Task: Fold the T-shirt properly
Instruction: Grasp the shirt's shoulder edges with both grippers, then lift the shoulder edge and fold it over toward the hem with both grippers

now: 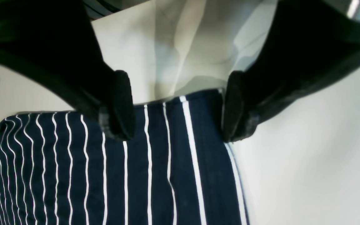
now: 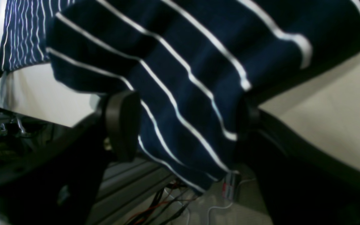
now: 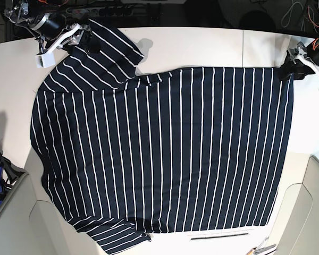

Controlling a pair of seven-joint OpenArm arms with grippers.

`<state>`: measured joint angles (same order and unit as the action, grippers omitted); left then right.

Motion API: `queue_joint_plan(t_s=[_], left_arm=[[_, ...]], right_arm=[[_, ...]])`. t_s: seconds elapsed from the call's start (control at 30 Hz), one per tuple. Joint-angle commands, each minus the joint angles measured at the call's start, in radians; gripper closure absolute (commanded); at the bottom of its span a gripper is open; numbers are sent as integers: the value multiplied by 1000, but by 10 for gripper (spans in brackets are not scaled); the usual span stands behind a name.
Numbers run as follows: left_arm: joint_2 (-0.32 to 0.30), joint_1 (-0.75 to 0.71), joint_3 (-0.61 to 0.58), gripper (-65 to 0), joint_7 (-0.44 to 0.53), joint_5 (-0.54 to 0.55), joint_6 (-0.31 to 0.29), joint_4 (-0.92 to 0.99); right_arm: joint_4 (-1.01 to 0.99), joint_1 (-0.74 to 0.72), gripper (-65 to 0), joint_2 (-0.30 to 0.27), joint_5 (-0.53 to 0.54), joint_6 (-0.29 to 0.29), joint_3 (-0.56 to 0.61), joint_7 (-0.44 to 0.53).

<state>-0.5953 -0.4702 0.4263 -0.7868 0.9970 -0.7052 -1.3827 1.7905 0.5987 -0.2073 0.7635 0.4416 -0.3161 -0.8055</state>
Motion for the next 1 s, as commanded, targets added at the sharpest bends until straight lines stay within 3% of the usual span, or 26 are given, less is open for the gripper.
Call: queue_joint_plan(t_s=[0.0, 0.07, 0.1, 0.2, 0.23, 0.27, 0.43, 0.7, 0.83, 0.97], left_arm=[[-3, -12, -8, -385, -69, -27, 7, 1], [-3, -12, -8, -257, -55, -13, 7, 1], [-3, -12, -8, -185, -42, -9, 7, 1], [-3, -12, -8, -30, 28, -11, 7, 1], [-3, -12, -7, 0, 52, -16, 7, 1], [-4, -12, -7, 0, 75, -22, 7, 1], [-10, -10, -1, 0, 113, -34, 7, -11], [-9, -9, 124, 0, 113, -13, 7, -139], [-9, 7, 158, 0, 177, -18, 7, -170], [-8, 77, 138, 0, 185, -89, 7, -168]], right_arm=[[12, 5, -411, -5, 7, 4, -2, -3], [12, 5, -396, -5, 7, 4, -2, -1], [12, 5, -357, -5, 7, 5, -2, 2], [12, 5, -130, -5, 8, 4, -2, 6], [12, 5, -43, -5, 8, 5, -2, 6], [12, 5, 0, -5, 13, 5, -2, 6], [28, 6, 0, -5, 21, 80, -18, -5], [240, 6, 0, 51, 126, 83, -167, -63], [323, -38, 0, 58, 117, 83, -222, -59], [296, -112, 0, 58, 74, 82, -228, -58]])
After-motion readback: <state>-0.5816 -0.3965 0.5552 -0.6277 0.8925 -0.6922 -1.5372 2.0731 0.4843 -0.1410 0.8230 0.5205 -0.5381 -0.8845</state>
